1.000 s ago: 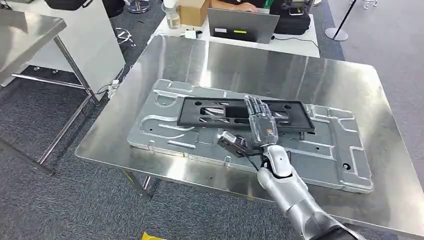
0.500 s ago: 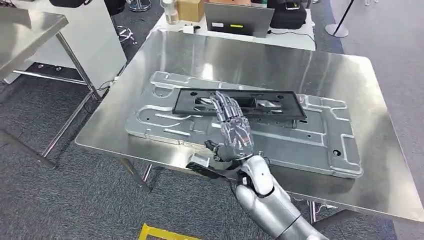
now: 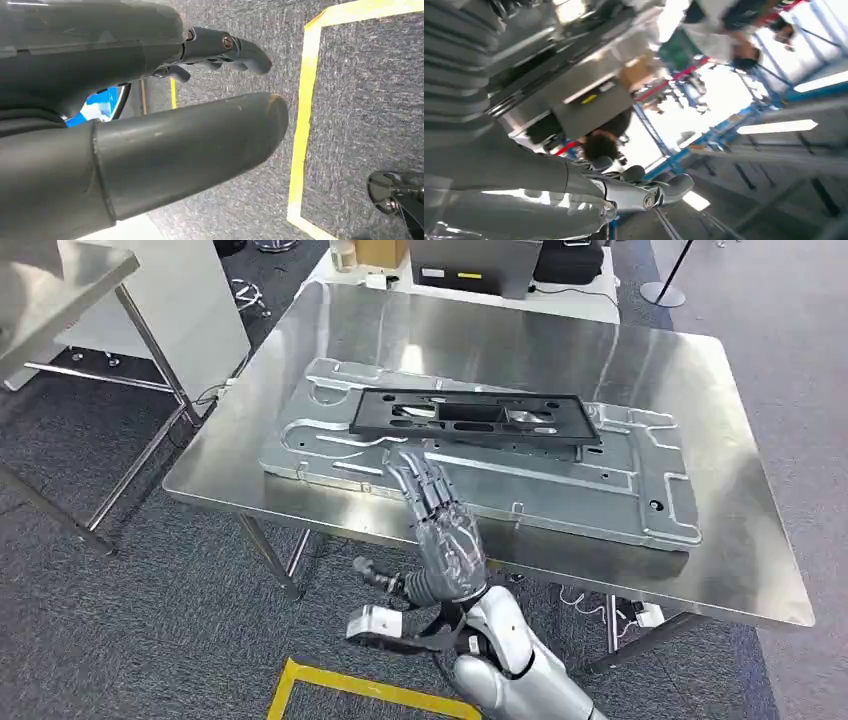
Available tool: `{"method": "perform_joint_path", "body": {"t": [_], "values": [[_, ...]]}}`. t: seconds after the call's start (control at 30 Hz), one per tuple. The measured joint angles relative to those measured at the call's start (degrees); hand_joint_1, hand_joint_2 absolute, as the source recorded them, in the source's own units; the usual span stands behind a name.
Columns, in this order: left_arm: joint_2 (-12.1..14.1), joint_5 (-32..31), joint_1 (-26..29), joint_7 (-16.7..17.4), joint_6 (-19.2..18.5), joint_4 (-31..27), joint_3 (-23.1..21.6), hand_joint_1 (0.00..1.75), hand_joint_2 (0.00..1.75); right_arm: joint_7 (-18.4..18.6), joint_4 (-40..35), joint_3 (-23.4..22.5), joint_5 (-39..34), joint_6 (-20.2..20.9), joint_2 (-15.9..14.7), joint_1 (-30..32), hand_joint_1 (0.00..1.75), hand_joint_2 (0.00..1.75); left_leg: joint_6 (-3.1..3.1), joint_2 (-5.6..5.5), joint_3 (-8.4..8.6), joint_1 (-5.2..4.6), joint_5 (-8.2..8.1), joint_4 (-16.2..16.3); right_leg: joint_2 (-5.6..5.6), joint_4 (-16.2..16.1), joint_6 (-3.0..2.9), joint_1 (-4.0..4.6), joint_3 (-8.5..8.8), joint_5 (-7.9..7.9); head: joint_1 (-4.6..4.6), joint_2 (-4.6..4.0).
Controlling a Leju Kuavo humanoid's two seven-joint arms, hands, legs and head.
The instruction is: Take the parts from the cabinet and place them on the table.
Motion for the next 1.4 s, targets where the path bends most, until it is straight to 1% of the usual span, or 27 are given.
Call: {"method": "perform_joint_path", "body": {"t": [0.1, 0.13, 0.17, 0.23, 0.27, 0.3, 0.37, 0.4, 0.43, 0.47, 0.5, 0.6, 0.63, 0.73, 0.77, 0.8, 0.83, 0.9, 0.93, 0.97, 1.0, 1.1, 1.13, 1.23, 1.3, 1.33, 1.4], "values": [[-0.02, 0.65, 0.24, 0.00, 0.24, 0.02, 0.90, 0.00, 0.00, -1.03, -2.82, 3.56, -2.60, -0.94, 0.00, 4.15, 0.00, 0.00, -1.32, -0.10, -0.05, -0.02, 1.49, -0.69, -0.02, -0.83, -1.20, 0.09, -0.91, 1.56, 0.07, 0.00], [0.04, 0.91, 0.18, 0.00, 0.41, 0.00, 1.22, 0.00, 0.00, -1.57, -3.55, 4.90, -3.60, -1.50, 0.04, 5.34, 0.00, 0.00, -1.41, -0.20, -0.29, 0.37, -0.06, 0.13, -0.48, -1.12, -1.52, -0.24, -1.14, 2.31, 0.06, 0.00], [0.02, 1.09, 0.30, 0.00, 0.50, 0.02, 1.38, 0.00, 0.00, -2.01, -4.17, 5.90, -4.29, -1.86, 0.06, 6.59, 0.00, 0.00, -1.61, -0.17, -1.10, 0.34, -3.66, 2.25, -0.34, -1.18, -2.19, -0.27, -1.96, 2.90, 0.00, 0.00], [-0.09, 1.22, 0.31, 0.07, 0.59, 0.07, 1.57, 0.00, 0.00, -3.81, -5.29, 7.08, -6.30, -2.47, 0.11, 9.11, 0.00, 0.00, -2.13, -0.14, -2.81, 0.50, -11.07, 10.24, -0.47, -1.04, -2.32, -0.23, -3.51, 4.11, -0.04, 0.00], [-0.09, 1.37, 0.33, 0.07, 0.68, 0.07, 1.79, 0.00, 0.00, -4.58, -5.63, 7.12, -7.11, -2.75, -0.11, 9.84, 0.00, 0.00, -2.42, -0.13, -3.33, 0.54, -12.78, 14.20, -0.49, -0.90, -2.29, -0.18, -4.50, 4.81, -0.04, 0.00], [-0.09, 1.57, 0.32, 0.07, 0.81, 0.07, 2.07, 0.00, 0.00, -4.91, -5.81, 7.10, -8.34, -2.75, -0.18, 10.29, 0.00, 0.00, -2.58, -0.13, -3.23, 0.58, -12.29, 16.66, -0.51, -0.62, -2.23, -0.18, -5.54, 5.45, -0.04, 0.00], [-0.09, 1.77, 0.31, 0.07, 1.03, 0.07, 2.56, 0.00, 0.00, -5.85, -6.14, 7.10, -11.20, -2.75, -0.50, 11.27, 0.00, 0.00, -2.74, -0.13, -0.36, 0.82, -7.58, 15.64, -0.50, 0.04, -1.88, -0.26, -7.63, 6.63, -0.04, 0.00], [-0.09, 1.92, 0.28, 0.07, 1.16, 0.07, 2.67, 0.00, 0.00, -6.38, -6.18, 7.08, -13.47, -2.75, -0.68, 11.76, 0.00, 0.00, -2.76, -0.13, 2.90, 0.93, -5.77, 12.00, -0.46, 0.54, -1.56, -0.35, -8.80, 7.18, -0.04, 0.00], [-0.09, 2.16, 0.17, 0.07, 1.20, 0.07, 2.80, 0.00, 0.00, -6.97, -6.25, 7.08, -16.14, -2.77, -0.83, 12.25, 0.00, 0.00, -2.77, -0.14, 6.63, 1.02, -6.07, 7.40, -0.42, 1.13, -1.22, -0.41, -9.67, 7.61, -0.07, 0.00], [-0.18, 2.21, -0.03, 0.07, 1.20, 0.07, 2.91, 0.00, 0.00, -7.65, -6.42, 7.05, -19.18, -2.80, -0.90, 12.76, 0.00, 0.00, -2.75, -0.26, 11.33, 0.81, -8.52, 1.51, -0.40, 1.81, -0.87, -0.11, -10.40, 7.84, -0.07, 0.00], [-0.20, 2.29, -0.05, 0.02, 1.29, 0.07, 3.02, 0.00, 0.00, -8.13, -6.46, 7.01, -21.58, -2.86, -1.07, 13.07, 0.00, 0.00, -1.96, -0.49, 12.67, 0.52, -10.36, -2.13, -0.52, 2.15, -0.50, -0.10, -10.73, 8.20, 0.00, 0.00], [-0.37, 2.58, 0.05, 0.04, 1.53, 0.07, 3.91, 0.00, 0.00, -10.29, -6.20, 6.53, -29.07, -4.02, -1.81, 14.72, 0.00, 0.00, -0.29, -0.25, 11.05, 0.22, -9.00, -1.71, -0.45, 1.54, 0.57, -0.22, -11.00, 10.43, -0.02, 0.00], [-0.57, 2.75, 0.16, 0.11, 1.62, 0.11, 4.04, 0.00, 0.00, -10.86, -5.87, 5.96, -31.26, -4.52, -1.82, 15.53, 0.00, 0.00, 0.37, 0.44, 10.51, 0.54, -8.20, -1.82, -0.13, 2.32, 0.83, -0.63, -11.44, 9.23, -0.04, 0.00], [-0.59, 3.01, 0.41, 0.02, 1.99, 0.11, 4.50, 0.00, 0.00, -13.59, -4.63, 4.09, -38.35, -4.92, -1.77, 17.82, 0.00, 0.00, 1.41, 0.66, 7.78, 0.26, -6.12, -1.77, 0.03, 11.35, 1.47, -0.67, -13.60, -1.68, -0.02, 0.00], [-0.63, 3.01, 0.40, 0.00, 2.01, 0.11, 4.66, 0.00, 0.00, -14.23, -4.15, 3.47, -39.19, -4.92, -1.79, 18.66, 0.00, 0.00, 1.50, 0.67, 6.75, 0.14, -5.30, -1.67, 0.03, 15.51, 1.56, -0.69, -14.25, -3.95, -0.02, 0.00], [-0.63, 3.06, 0.40, 0.00, 2.01, 0.11, 4.83, 0.00, 0.00, -14.60, -3.65, 2.75, -39.66, -4.92, -1.79, 19.51, 0.00, 0.00, 1.48, 0.68, 5.64, 0.04, -4.50, -1.52, 0.05, 18.46, 1.58, -0.65, -14.32, -4.08, -0.02, 0.00], [-0.63, 3.06, 0.40, 0.00, 2.01, 0.11, 4.96, 0.00, 0.00, -14.73, -3.29, 2.22, -39.97, -4.92, -1.79, 20.29, 0.00, 0.00, 1.43, 0.70, 4.47, -0.06, -3.80, -1.30, 0.05, 19.31, 1.48, -0.64, -13.38, -2.16, 0.00, 0.00], [-0.68, 3.06, 0.43, 0.00, 2.01, 0.11, 5.25, 0.00, 0.00, -14.75, -2.81, 1.48, -40.13, -4.92, -1.79, 21.37, 0.00, 0.00, 1.27, 0.74, 2.47, -0.21, -2.73, -0.64, 0.04, 15.14, 0.98, -0.57, -8.80, 2.50, -0.02, 0.00], [-0.79, 3.08, 0.42, 0.00, 1.99, 0.11, 5.29, 0.00, 0.00, -14.62, -2.64, 1.26, -40.21, -4.92, -1.77, 21.71, 0.00, 0.00, 1.13, 0.70, 1.68, -0.28, -2.28, -0.35, 0.07, 10.13, 0.42, -0.27, -4.75, 2.98, -0.02, 0.00], [-1.29, 3.12, 0.33, -0.02, 1.99, 0.13, 5.31, 0.00, 0.00, -14.45, -2.51, 0.96, -40.43, -4.92, -1.71, 21.91, 0.00, 0.00, 0.93, 0.72, 1.34, -0.27, -1.84, -0.08, 0.09, 3.77, -0.50, 0.11, -0.02, 0.56, -0.07, 0.00], [-1.29, 3.15, 0.32, -0.04, 2.03, 0.13, 5.33, 0.00, 0.00, -14.45, -2.38, 0.72, -40.63, -4.87, -1.49, 22.21, 0.00, 0.00, 0.58, 0.62, 1.28, -0.38, -1.46, 0.03, -0.10, -1.07, -0.77, 0.22, 2.64, -1.12, 0.00, 0.00], [-1.31, 3.32, 0.34, -0.04, 2.25, 0.13, 5.57, 0.00, 0.00, -16.23, -0.61, -1.68, -44.03, -3.06, -0.09, 24.40, 0.00, 0.00, -0.62, 0.71, 1.20, 0.07, 0.36, -0.74, -0.07, -1.83, -1.23, 0.72, 2.02, -0.50, 0.00, 0.00], [-1.29, 3.36, 0.56, -0.02, 2.45, 0.13, 5.70, 0.00, 0.00, -17.42, 0.43, -3.16, -45.14, -2.05, 0.75, 25.61, 0.00, 0.00, -0.93, 0.58, 0.84, -0.05, 0.26, -0.41, -0.35, -2.63, -1.56, -0.16, 1.58, 0.69, 0.00, 0.00], [-1.38, 3.58, 0.76, -0.02, 2.73, 0.15, 6.03, 0.00, 0.00, -23.68, 4.60, -10.70, -47.21, 4.60, 5.12, 28.70, 0.00, 0.00, -1.69, 0.32, -1.24, 0.33, -10.46, 7.22, -0.63, -2.44, -2.33, 0.03, -1.11, 2.81, -0.04, 0.00], [-1.38, 3.74, 0.88, -0.07, 3.06, 0.15, 6.67, 0.00, 0.00, -27.42, 7.79, -19.19, -45.36, 11.46, 8.88, 29.48, 0.00, 0.00, -2.32, 0.32, -2.20, 0.45, -13.54, 15.05, -1.13, -1.87, -2.32, 0.11, -3.38, 4.23, -0.04, 0.00], [-1.38, 3.76, 0.86, -0.11, 3.17, 0.15, 6.80, 0.00, 0.00, -28.37, 9.06, -23.08, -44.27, 13.76, 10.50, 29.42, 0.00, 0.00, -2.51, 0.33, -1.89, 0.49, -11.76, 16.83, -1.31, -1.63, -2.16, 0.07, -4.50, 4.53, -0.07, 0.00], [-1.38, 3.76, 0.80, -0.37, 3.41, 0.15, 6.97, 0.00, 0.00, -29.22, 12.39, -31.17, -40.88, 15.28, 13.11, 29.36, 0.00, 0.00, -2.81, 0.44, 0.81, 0.76, -4.83, 15.62, -2.43, -0.72, -1.76, -0.03, -6.73, 5.45, -0.07, 0.00]]}}
